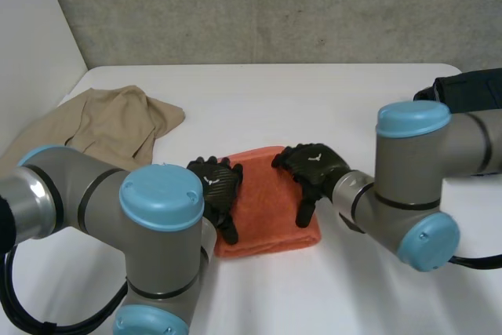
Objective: Fold the laundry.
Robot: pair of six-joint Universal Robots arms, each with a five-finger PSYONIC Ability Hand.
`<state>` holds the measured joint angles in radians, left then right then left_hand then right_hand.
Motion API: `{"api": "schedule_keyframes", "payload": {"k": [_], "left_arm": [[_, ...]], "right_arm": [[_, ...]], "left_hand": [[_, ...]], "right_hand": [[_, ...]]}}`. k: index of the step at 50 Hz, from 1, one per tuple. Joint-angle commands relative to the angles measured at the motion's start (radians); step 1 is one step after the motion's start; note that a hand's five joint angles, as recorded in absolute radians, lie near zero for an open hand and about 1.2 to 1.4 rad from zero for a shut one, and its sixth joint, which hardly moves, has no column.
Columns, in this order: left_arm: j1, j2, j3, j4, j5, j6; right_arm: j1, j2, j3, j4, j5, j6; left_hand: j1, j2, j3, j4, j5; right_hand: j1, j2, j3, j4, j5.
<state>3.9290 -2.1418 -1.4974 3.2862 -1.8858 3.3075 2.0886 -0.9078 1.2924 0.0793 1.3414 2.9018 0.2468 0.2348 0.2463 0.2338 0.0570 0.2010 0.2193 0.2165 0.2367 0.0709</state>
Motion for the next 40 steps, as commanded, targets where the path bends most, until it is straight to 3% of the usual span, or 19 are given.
{"api": "schedule_keyframes", "payload": {"k": [1, 15, 18, 26, 29, 40], "left_arm": [[0.041, -0.047, 0.005, -0.014, 0.002, 0.086], [0.050, 0.151, 0.020, 0.033, 0.030, 0.084], [0.064, 0.201, 0.022, 0.047, 0.088, 0.087], [0.167, 0.289, 0.003, 0.024, 0.449, 0.081], [0.184, 0.295, -0.013, 0.013, 0.542, 0.078], [0.187, 0.298, -0.023, 0.010, 0.563, 0.076]], "right_arm": [[0.024, 0.053, -0.024, -0.006, 0.053, -0.108], [0.022, -0.181, 0.154, -0.137, 0.064, -0.104], [0.021, -0.278, 0.257, -0.199, 0.059, -0.105], [0.034, -0.346, 0.470, -0.320, 0.022, -0.122], [0.045, -0.335, 0.534, -0.380, 0.009, -0.131], [0.131, -0.155, 0.524, -0.579, 0.027, -0.200]], "left_hand": [[-0.027, -0.015, -0.027, -0.014, -0.012], [-0.048, -0.036, -0.047, -0.035, -0.033], [-0.045, -0.033, -0.045, -0.032, -0.030], [-0.036, -0.024, -0.036, -0.023, -0.021], [-0.027, -0.015, -0.027, -0.014, -0.012], [-0.027, -0.015, -0.027, -0.014, -0.012]], "right_hand": [[-0.026, -0.045, -0.042, -0.062, -0.071], [-0.026, -0.045, -0.042, -0.062, -0.071], [-0.026, -0.045, -0.042, -0.062, -0.071], [-0.026, -0.045, -0.042, -0.062, -0.071], [-0.026, -0.045, -0.042, -0.062, -0.071], [-0.026, -0.045, -0.042, -0.062, -0.071]]}}
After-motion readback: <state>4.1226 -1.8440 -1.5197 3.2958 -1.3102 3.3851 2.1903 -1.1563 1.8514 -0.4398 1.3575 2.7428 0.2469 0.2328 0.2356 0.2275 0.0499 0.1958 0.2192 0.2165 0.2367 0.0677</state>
